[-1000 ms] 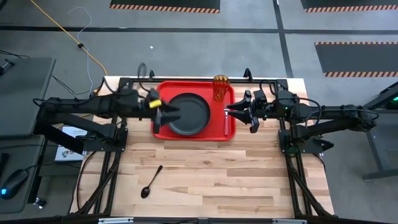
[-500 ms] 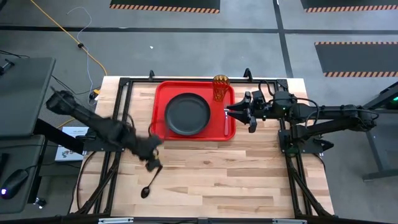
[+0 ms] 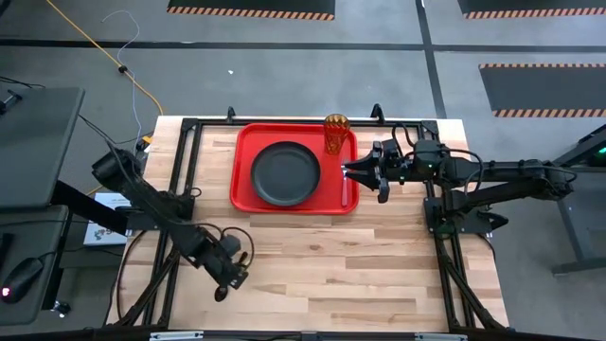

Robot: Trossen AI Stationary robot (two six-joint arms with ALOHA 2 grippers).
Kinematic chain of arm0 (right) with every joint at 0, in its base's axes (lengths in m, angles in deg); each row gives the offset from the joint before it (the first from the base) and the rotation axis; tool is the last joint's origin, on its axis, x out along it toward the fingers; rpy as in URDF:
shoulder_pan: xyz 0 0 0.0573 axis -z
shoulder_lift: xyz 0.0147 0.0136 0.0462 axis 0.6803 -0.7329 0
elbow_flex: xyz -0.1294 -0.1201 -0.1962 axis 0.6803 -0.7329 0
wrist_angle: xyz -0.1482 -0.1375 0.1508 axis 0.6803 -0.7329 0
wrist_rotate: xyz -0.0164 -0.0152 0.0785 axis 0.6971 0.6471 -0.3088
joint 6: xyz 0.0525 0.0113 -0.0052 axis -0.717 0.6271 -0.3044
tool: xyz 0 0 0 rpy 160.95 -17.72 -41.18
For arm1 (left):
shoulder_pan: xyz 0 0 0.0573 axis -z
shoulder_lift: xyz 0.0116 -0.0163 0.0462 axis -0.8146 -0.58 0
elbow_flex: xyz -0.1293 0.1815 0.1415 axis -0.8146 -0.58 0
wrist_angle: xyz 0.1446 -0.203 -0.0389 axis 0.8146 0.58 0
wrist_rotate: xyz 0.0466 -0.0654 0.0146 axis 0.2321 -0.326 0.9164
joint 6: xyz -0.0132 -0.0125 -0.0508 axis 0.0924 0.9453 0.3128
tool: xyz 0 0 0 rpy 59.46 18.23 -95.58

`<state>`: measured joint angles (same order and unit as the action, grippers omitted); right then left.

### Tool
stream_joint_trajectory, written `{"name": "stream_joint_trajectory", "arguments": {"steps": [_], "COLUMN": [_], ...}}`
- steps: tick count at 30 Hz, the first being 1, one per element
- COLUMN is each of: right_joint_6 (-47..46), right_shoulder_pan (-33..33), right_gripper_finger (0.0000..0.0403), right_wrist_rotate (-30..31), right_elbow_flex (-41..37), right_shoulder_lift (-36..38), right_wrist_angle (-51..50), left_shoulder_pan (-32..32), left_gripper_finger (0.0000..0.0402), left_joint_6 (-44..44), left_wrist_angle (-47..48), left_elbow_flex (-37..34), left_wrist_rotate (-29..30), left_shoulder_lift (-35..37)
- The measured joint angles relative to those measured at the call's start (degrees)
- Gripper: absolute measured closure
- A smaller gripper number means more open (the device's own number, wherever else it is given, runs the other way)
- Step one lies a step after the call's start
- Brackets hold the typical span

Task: Pick and place plate/cup/fork/spoon on tray
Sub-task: Put the black spoon on the red serving tray to right of the black plate

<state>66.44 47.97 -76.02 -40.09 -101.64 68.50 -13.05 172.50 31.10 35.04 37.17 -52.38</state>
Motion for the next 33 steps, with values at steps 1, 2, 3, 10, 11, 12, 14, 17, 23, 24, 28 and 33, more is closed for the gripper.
{"name": "stream_joint_trajectory", "arguments": {"steps": [1,2,3,10,11,12,14,17,23,24,28,33], "right_joint_6": [0.0,0.0,0.1,0.5,0.5,0.5,0.5,0.5,0.5,0.5,0.4,-0.2], "right_shoulder_pan": [0.0,0.0,0.0,0.0,0.0,0.0,0.2,0.2,0.2,0.2,0.2,0.2], "right_gripper_finger": [0.0261,0.0261,0.0261,0.0261,0.0261,0.0261,0.0261,0.0261,0.0261,0.0261,0.0261,0.0261], "right_wrist_rotate": [0.0,0.0,0.0,0.1,0.2,0.2,0.2,0.2,0.2,0.2,0.8,1.5], "right_elbow_flex": [0.0,0.0,0.0,0.0,0.0,0.0,0.0,0.0,0.0,0.0,0.0,0.0], "right_shoulder_lift": [0.0,0.0,0.0,0.0,0.0,0.0,0.0,0.0,0.0,0.0,0.0,0.0], "right_wrist_angle": [-0.3,-0.5,-0.5,-2.2,-2.2,-2.3,-2.5,-2.8,-3.3,-3.5,-3.5,-3.5], "left_shoulder_pan": [-0.2,-0.3,-0.3,-0.1,0.1,0.2,0.2,0.2,0.2,0.2,-0.2,-2.2], "left_gripper_finger": [0.0216,0.0216,0.0216,0.0216,0.0216,0.0216,0.0216,0.0229,0.0329,0.0355,0.0387,0.0396], "left_joint_6": [0.1,0.4,0.7,0.7,0.7,0.7,1.0,1.0,-1.5,-2.4,-5.4,-11.7], "left_wrist_angle": [-0.5,-0.6,-0.5,-0.8,-0.7,-0.5,0.2,0.7,2.0,2.0,2.1,2.9], "left_elbow_flex": [0.0,0.0,0.0,1.3,1.4,1.6,1.6,1.7,1.4,1.3,0.9,1.1], "left_wrist_rotate": [0.0,-0.1,-0.4,-1.3,-1.3,-1.3,-1.4,-1.8,-1.9,-1.9,-0.3,3.8], "left_shoulder_lift": [-1.2,-2.1,-2.8,-7.8,-8.5,-9.0,-9.9,-10.1,-9.6,-9.0,-6.4,0.9]}}
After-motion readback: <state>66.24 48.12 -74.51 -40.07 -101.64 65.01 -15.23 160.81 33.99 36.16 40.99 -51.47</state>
